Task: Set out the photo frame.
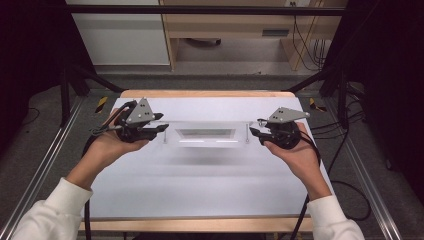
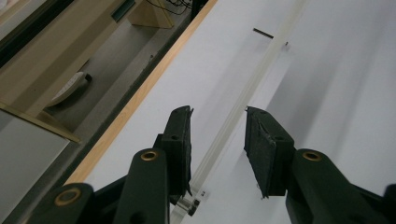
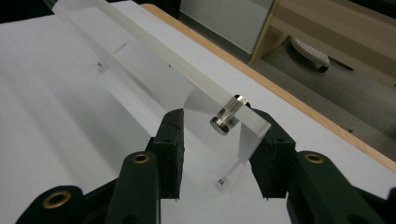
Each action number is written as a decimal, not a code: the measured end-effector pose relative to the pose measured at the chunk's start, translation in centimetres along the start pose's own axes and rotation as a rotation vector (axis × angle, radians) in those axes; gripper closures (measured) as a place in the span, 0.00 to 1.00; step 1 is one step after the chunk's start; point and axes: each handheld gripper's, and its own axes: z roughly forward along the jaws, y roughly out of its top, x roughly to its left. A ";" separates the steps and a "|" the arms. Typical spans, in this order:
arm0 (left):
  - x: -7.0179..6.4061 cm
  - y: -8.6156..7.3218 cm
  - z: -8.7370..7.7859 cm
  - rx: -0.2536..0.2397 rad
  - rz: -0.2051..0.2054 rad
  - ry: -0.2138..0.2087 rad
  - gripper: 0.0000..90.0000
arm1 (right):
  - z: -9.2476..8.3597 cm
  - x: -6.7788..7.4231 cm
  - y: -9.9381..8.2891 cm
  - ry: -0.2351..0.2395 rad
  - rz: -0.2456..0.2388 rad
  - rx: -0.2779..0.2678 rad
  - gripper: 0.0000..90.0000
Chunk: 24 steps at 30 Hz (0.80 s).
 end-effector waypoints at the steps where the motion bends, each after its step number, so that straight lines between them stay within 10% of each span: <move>1: 0.2 0.1 0.1 -0.005 -0.002 0.001 0.67 | 0.2 -0.2 0.1 0.001 0.008 -0.008 0.65; 24: 3.3 0.7 1.8 -0.065 -0.092 -0.001 0.61 | 2.0 -2.6 1.5 -0.006 0.058 -0.035 0.65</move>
